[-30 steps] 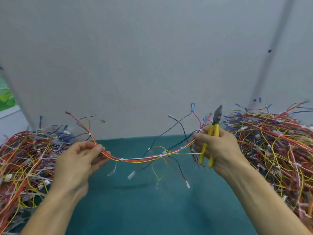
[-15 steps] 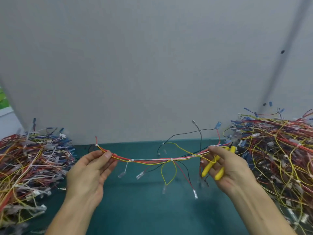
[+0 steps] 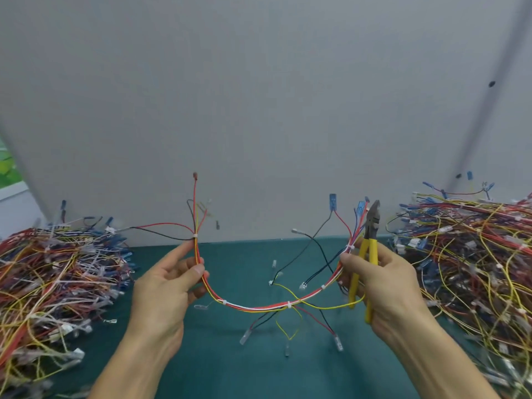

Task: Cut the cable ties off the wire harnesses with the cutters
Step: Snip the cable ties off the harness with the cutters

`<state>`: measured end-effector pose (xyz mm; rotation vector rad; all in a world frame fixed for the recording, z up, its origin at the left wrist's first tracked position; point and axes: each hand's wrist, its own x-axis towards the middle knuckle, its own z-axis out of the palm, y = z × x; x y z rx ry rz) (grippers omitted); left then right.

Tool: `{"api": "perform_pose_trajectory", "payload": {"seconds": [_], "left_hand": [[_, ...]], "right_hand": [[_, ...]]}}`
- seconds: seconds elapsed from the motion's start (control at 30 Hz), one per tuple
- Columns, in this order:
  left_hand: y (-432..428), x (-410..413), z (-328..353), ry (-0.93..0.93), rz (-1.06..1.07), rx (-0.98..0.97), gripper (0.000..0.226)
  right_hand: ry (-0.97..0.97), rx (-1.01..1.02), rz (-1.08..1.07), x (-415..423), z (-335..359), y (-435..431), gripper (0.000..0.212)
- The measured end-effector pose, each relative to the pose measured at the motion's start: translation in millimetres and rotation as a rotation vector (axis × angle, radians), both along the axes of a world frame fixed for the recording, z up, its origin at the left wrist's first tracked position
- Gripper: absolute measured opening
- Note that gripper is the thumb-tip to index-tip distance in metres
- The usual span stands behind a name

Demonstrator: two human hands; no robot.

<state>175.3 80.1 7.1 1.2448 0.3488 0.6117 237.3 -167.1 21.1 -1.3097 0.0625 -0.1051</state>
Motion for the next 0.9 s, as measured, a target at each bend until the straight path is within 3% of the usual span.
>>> {"api": "perform_pose_trajectory", "payload": {"seconds": [0.5, 0.7, 0.77, 0.83, 0.9], "left_hand": [[-7, -1, 0, 0.006, 0.002, 0.113, 0.046], [-5, -1, -7, 0.108, 0.034, 0.196, 0.029], [-3, -1, -12, 0.245, 0.082, 0.435, 0.017], [-9, -6, -10, 0.462, 0.136, 0.937, 0.009], [-22, -10, -8, 0.456, 0.147, 1.218, 0.011]], "right_hand": [[-0.121, -0.202, 0.018, -3, 0, 3, 0.012], [-0.138, -0.208, 0.031, -4, 2, 2, 0.015], [-0.111, -0.148, 0.025, -5, 2, 4, 0.019], [-0.090, -0.105, 0.016, -6, 3, 5, 0.022], [-0.080, -0.092, 0.017, -7, 4, 6, 0.022]]}}
